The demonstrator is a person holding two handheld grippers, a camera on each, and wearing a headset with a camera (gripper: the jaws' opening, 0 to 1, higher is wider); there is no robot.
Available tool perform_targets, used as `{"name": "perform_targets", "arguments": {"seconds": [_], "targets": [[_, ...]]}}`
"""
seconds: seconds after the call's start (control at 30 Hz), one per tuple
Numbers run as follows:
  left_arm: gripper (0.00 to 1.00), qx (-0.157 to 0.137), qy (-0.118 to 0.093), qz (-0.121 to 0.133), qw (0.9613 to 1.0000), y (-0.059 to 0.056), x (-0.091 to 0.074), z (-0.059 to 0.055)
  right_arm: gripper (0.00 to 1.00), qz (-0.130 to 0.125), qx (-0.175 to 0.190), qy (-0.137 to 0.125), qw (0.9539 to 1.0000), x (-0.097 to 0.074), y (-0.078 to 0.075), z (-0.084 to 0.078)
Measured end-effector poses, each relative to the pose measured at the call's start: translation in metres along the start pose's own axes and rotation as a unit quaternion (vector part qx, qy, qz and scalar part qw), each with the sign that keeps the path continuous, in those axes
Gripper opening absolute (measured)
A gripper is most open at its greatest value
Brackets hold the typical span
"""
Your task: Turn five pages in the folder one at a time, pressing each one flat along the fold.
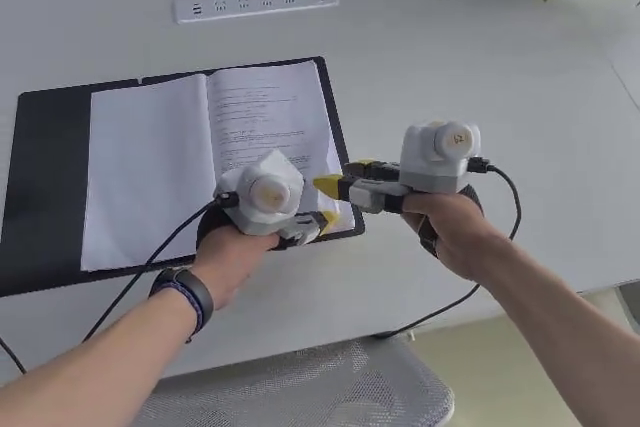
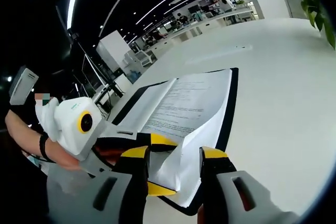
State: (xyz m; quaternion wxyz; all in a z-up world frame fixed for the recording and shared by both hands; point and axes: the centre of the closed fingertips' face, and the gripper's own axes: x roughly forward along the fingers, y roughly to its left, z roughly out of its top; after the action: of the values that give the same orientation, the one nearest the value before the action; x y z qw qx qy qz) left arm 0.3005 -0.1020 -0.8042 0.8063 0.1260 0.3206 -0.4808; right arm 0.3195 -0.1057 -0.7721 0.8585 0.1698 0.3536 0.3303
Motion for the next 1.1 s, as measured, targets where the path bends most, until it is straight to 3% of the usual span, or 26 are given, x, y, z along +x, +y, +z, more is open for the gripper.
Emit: {"name": "perform_targets", "arguments": {"seconds": [0.3, 0.7, 1.1], "targets": [[0.45, -0.003, -0.001, 0.001, 1.0000, 0.000, 0.000, 0.001, 0.22, 0.008, 0.023, 0.007, 0.9997, 0.011, 0.000, -0.005], [0.45, -0.002, 0.000, -0.002, 1.0000, 0.000, 0.000, 0.001, 0.07, 0.010, 0.052, 0.000, 0.9986, 0.013, -0.001, -0.007], [0.49, -0.001, 0.008, -0.010, 0.9999, -0.003, -0.002, -0.001, 0.04, 0.005, 0.066, -0.005, 0.9978, 0.009, -0.003, -0.007]]}}
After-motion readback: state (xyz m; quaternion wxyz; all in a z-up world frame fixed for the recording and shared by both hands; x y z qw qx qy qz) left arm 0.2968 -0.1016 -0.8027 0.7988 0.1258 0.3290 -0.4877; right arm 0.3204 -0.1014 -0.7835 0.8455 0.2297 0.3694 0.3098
